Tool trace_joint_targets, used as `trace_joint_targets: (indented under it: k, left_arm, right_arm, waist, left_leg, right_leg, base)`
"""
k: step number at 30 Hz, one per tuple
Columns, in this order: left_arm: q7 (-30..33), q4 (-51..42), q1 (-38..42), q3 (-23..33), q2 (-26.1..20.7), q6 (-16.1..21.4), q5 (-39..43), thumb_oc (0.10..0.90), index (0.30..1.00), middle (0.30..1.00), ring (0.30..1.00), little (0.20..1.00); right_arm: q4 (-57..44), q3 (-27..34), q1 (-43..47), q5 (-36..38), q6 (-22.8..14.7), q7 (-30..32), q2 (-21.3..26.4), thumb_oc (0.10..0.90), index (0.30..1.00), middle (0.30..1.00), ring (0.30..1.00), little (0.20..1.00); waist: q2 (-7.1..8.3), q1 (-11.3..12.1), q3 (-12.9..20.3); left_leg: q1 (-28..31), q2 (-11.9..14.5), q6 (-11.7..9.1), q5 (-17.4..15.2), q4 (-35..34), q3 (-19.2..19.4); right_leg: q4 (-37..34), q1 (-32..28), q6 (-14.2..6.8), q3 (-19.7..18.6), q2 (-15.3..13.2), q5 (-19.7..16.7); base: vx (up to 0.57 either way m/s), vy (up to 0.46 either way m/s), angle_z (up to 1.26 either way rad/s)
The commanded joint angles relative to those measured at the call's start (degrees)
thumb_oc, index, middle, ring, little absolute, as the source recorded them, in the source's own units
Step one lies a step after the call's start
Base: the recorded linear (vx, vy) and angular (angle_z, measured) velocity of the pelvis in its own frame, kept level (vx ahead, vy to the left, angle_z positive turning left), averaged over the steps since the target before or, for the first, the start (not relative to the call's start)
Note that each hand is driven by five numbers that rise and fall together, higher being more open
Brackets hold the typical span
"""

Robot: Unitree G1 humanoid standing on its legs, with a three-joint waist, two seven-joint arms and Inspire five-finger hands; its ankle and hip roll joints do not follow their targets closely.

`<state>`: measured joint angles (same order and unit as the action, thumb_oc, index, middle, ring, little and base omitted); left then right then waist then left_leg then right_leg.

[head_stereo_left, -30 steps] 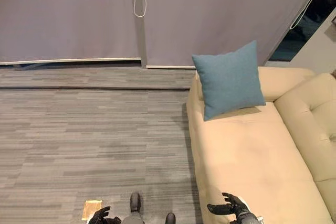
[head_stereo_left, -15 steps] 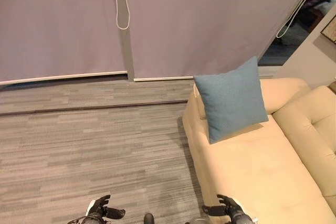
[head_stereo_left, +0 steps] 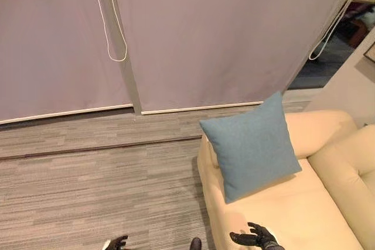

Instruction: Pick up all the scattered cushions and arrange them neatly on the sofa.

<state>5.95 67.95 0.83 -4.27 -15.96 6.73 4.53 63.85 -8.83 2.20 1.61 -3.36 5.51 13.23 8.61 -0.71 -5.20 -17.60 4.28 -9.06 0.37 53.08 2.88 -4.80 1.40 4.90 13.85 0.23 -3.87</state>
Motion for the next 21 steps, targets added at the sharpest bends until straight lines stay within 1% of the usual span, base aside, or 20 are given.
trace_joint_targets:
  k: [1,2,3,4,5,6,8,9,10,11,13,15,16,18,19,20,21]
  left_arm:
    - [0.2,0.4,-0.2,-2.5,-2.0,0.6,-0.9,0.800,0.900,0.900,0.900,0.900]
    - [0.2,0.8,0.0,-2.7,-1.9,0.7,-0.6,0.800,0.900,0.900,0.900,0.900]
    - [0.2,0.8,0.0,-2.7,-1.9,0.7,-0.6,0.800,0.900,0.900,0.900,0.900]
    - [0.5,1.2,0.4,-3.1,-1.7,0.9,0.3,0.800,0.900,0.900,0.900,0.900]
    - [0.5,1.2,0.4,-3.1,-1.6,0.9,0.3,0.800,0.900,0.900,0.900,0.900]
    - [0.4,1.6,0.4,-3.3,-1.6,0.7,0.1,0.800,0.900,0.900,0.900,0.900]
    - [0.1,2.7,0.0,-3.4,-1.4,0.3,-1.0,0.800,0.900,0.900,0.900,0.900]
    - [0.0,2.8,-0.5,-3.5,-1.2,0.3,-1.7,0.800,0.900,0.900,0.900,0.900]
    - [-0.1,2.5,-0.7,-3.4,-1.3,0.4,-1.8,0.800,0.900,0.900,0.900,0.900]
    - [-0.1,2.5,-0.7,-3.4,-1.3,0.4,-1.8,0.800,0.900,0.900,0.900,0.900]
    - [0.0,2.0,-0.6,-3.2,-1.9,0.4,-1.8,0.800,0.900,0.900,0.900,0.900]
    - [0.3,1.5,-0.4,-3.0,-2.5,0.5,-1.6,0.800,0.900,0.900,0.900,0.900]
    - [0.3,1.2,-0.3,-2.9,-2.8,0.6,-1.4,0.800,0.900,0.900,0.900,0.900]
    - [0.5,0.8,-0.1,-2.4,-3.1,0.7,-0.7,0.800,0.900,0.900,0.900,0.900]
    - [0.6,0.5,-0.1,-2.3,-3.2,0.7,-0.3,0.800,0.900,0.900,0.900,0.900]
    - [0.4,0.5,-0.4,-1.7,-3.3,0.7,0.1,0.800,0.900,0.900,0.900,0.900]
    - [0.4,0.5,-0.4,-1.7,-3.3,0.7,0.1,0.800,0.900,0.900,0.900,0.900]
  right_arm:
    - [-1.4,-0.7,0.2,1.7,-1.6,2.0,3.4,0.800,0.900,0.900,0.900,0.900]
    - [-1.2,-1.2,0.6,1.3,-1.6,2.2,3.3,0.800,0.900,0.900,0.900,0.900]
    - [-1.2,-1.2,0.6,1.3,-1.6,2.2,3.3,0.800,0.900,0.900,0.900,0.900]
    - [-1.0,-1.7,1.4,0.8,-1.7,2.6,3.6,0.800,0.900,0.900,0.900,0.900]
    - [-1.0,-1.7,1.4,0.8,-1.7,2.6,3.6,0.800,0.900,0.900,0.900,0.900]
    - [-1.1,-1.7,1.5,0.6,-1.7,2.5,3.7,0.800,0.900,0.900,0.900,0.900]
    - [-1.0,-1.6,1.4,0.1,-1.7,2.4,3.7,0.800,0.900,0.900,0.900,0.900]
    - [-0.9,-1.7,1.6,-0.5,-1.5,2.4,3.6,0.800,0.900,0.900,0.900,0.900]
    - [-1.5,-1.8,1.7,-0.9,-1.4,2.2,3.4,0.800,0.900,0.900,0.900,0.900]
    - [-1.5,-1.8,1.7,-0.9,-1.4,2.2,3.4,0.800,0.900,0.900,0.900,0.900]
    - [-2.0,-2.1,2.1,-1.3,-1.2,2.1,3.1,0.800,0.900,0.900,0.900,0.900]
    - [-2.6,-2.4,2.6,-1.4,-1.1,2.1,2.8,0.800,0.900,0.900,0.900,0.900]
    - [-2.9,-2.4,2.8,-1.5,-1.2,2.1,2.7,0.800,0.900,0.900,0.900,0.900]
    - [-3.5,-2.7,3.4,-2.0,-1.3,2.3,2.7,0.800,0.900,0.900,0.900,0.900]
    - [-3.7,-2.8,3.7,-2.3,-1.4,2.4,2.7,0.800,0.900,0.900,0.900,0.900]
    - [-3.8,-3.2,4.1,-2.8,-1.4,2.4,2.8,0.800,0.900,0.900,0.900,0.900]
    - [-3.8,-3.2,4.1,-2.8,-1.4,2.4,2.8,0.800,0.900,0.900,0.900,0.900]
  waist:
    - [1.22,-1.4,-1.2]
    - [0.75,-0.6,-1.3]
    - [0.75,-0.6,-1.3]
    - [-0.30,0.7,-1.7]
    - [-0.27,0.7,-1.8]
    - [-0.60,0.7,-1.7]
    - [-1.27,0.2,-0.7]
    - [-1.69,-0.1,0.1]
    - [-2.12,-0.2,0.5]
    - [-2.11,-0.1,0.5]
    - [-2.38,-0.2,0.5]
    - [-2.65,-0.2,0.3]
    - [-2.83,0.1,0.1]
    - [-3.32,1.1,-0.3]
    - [-3.70,1.7,-0.5]
    - [-4.13,2.4,-0.3]
    - [-4.12,2.4,-0.4]
  left_leg:
    - [12.1,-3.1,6.1,-9.0,-35.1,3.0]
    - [11.0,-3.0,5.5,-6.1,-41.5,-0.1]
    - [11.0,-3.0,5.5,-6.1,-41.5,-0.1]
    - [8.3,-3.3,4.6,-0.7,-46.9,-6.7]
    - [8.4,-3.3,4.6,-0.7,-46.9,-6.7]
    - [9.1,-3.4,4.6,-0.5,-48.6,-7.4]
    - [11.1,-3.2,5.0,-0.8,-51.0,-6.7]
    - [12.3,-3.8,5.9,-1.1,-50.9,-5.6]
    - [14.0,-3.9,6.6,-1.6,-51.9,-3.7]
    - [14.0,-3.8,6.6,-1.6,-52.0,-3.6]
    - [15.2,-4.2,7.6,-2.2,-52.5,-1.9]
    - [15.9,-4.3,8.4,-2.6,-52.6,-0.5]
    - [16.1,-4.3,8.7,-2.7,-52.7,0.2]
    - [16.6,-4.1,9.0,-3.1,-52.9,1.9]
    - [16.9,-3.9,9.1,-3.2,-53.1,2.9]
    - [17.4,-3.8,9.1,-3.1,-54.0,4.6]
    - [17.5,-3.8,9.1,-3.1,-54.0,4.6]
  right_leg:
    - [4.6,-1.9,-9.6,-4.1,-3.7,4.6]
    - [4.6,-2.7,-9.7,-5.8,-3.0,5.4]
    - [4.6,-2.7,-9.7,-5.8,-3.0,5.4]
    - [5.2,-4.1,-9.5,-8.8,-1.8,6.5]
    - [5.2,-4.2,-9.5,-8.8,-1.8,6.5]
    - [5.4,-4.5,-9.5,-9.5,-1.6,6.8]
    - [5.9,-5.0,-10.0,-10.3,-1.9,7.3]
    - [7.2,-4.7,-10.7,-11.6,-2.6,7.2]
    - [9.0,-3.9,-11.5,-12.4,-3.2,6.8]
    - [9.1,-3.9,-11.5,-12.5,-3.2,6.8]
    - [11.5,-2.4,-12.5,-13.2,-4.0,6.1]
    - [14.2,-0.4,-13.4,-13.0,-4.7,5.1]
    - [15.3,0.5,-13.8,-11.9,-5.3,4.8]
    - [16.8,1.6,-13.9,-5.6,-7.8,4.1]
    - [17.3,1.6,-13.6,-0.8,-9.5,4.4]
    - [17.9,0.6,-12.9,5.7,-10.8,5.3]
    - [17.9,0.6,-12.9,5.7,-10.8,5.4]
  base:
    - [0.41,0.138,-0.86]
    - [0.21,0.103,-0.85]
    - [0.33,0.206,-0.92]
    - [0.20,0.129,-0.99]
    - [0.26,0.178,-1.15]
    - [0.13,0.120,-1.05]
    - [0.22,0.254,-1.15]
    - [0.27,0.389,-1.57]
    - [0.21,0.317,-1.44]
    - [0.12,0.222,-0.96]
    - [0.06,0.172,-0.38]
    - [0.01,0.150,-0.41]
    - [-0.04,0.135,-0.48]
    - [-0.06,0.122,-0.51]
    - [-0.11,0.140,-0.78]
    - [-0.09,0.106,-0.79]
    - [-0.08,0.074,-0.73]
